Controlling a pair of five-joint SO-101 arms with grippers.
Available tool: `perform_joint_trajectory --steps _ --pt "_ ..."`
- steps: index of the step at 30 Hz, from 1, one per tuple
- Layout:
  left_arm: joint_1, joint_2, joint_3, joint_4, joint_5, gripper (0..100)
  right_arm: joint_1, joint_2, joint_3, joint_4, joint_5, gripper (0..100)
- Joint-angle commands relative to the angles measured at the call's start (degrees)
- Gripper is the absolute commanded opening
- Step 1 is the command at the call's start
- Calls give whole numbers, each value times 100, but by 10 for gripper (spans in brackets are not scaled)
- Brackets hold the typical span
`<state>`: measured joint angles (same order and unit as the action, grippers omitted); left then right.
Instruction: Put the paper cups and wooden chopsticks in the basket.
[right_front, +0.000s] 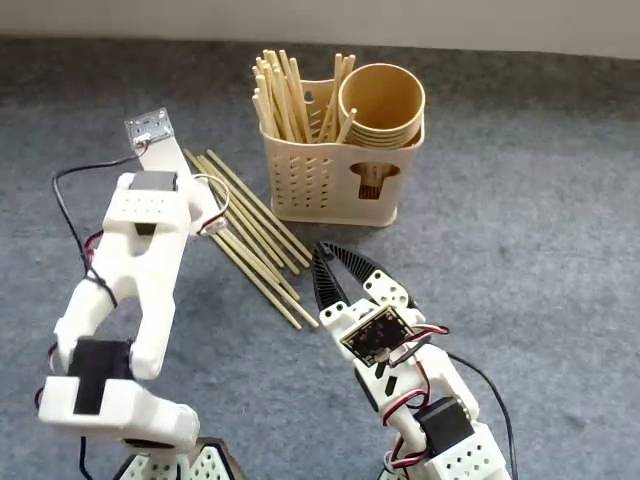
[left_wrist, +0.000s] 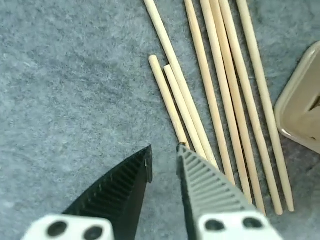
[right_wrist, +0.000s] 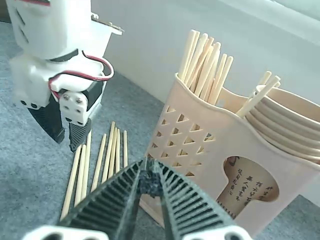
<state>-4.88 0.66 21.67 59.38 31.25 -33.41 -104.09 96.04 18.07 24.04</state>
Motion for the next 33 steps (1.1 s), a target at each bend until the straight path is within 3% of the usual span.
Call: perform_joint_trajectory --steps 1,12,33 --pt "-84 374 -708 308 185 139 31 -57 558 22 88 6" --pt "-92 1341 -1455 651 211 139 31 -57 558 22 88 6" --pt "-154 1895 -1974 870 211 139 31 -57 558 22 88 6"
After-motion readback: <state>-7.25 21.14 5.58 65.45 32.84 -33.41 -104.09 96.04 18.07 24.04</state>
